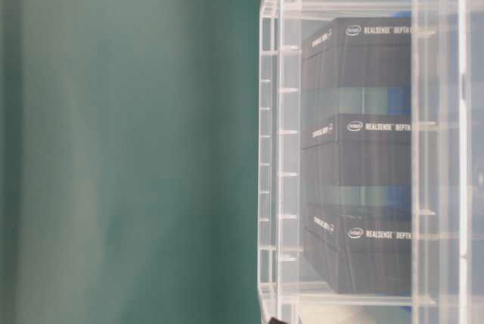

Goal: Clamp the lid of the box with both arms, then lift and open it.
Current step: 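Lower the lid onto the cloth in front of the box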

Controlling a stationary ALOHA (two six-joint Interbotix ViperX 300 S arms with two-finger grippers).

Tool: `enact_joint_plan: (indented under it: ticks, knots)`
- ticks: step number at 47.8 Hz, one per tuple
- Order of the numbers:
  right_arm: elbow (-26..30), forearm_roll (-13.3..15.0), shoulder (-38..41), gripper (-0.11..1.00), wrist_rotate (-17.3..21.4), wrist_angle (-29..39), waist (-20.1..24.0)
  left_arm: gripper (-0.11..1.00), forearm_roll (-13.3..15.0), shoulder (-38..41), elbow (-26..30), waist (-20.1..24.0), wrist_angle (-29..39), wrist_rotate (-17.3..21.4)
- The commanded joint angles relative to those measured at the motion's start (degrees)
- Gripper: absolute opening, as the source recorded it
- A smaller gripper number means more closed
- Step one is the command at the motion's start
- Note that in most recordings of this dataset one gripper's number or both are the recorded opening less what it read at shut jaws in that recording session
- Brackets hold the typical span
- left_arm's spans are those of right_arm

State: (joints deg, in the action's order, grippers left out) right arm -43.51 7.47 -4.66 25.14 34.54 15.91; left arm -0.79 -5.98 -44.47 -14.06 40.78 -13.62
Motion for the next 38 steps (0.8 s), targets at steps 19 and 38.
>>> enact_joint_plan:
  ticks: [19, 38]
  knots:
    - [-5.01, -0.35, -7.12, 0.0, 0.88, -1.49, -0.35, 0.01, -0.26, -8.35, -6.59, 0.79, -3.87, -0.53]
    - [-5.8, -0.09, -8.0, 0.0, 2.37, -1.58, -0.35, 0.01, -0.26, -8.96, -6.94, 0.7, -4.13, -0.53]
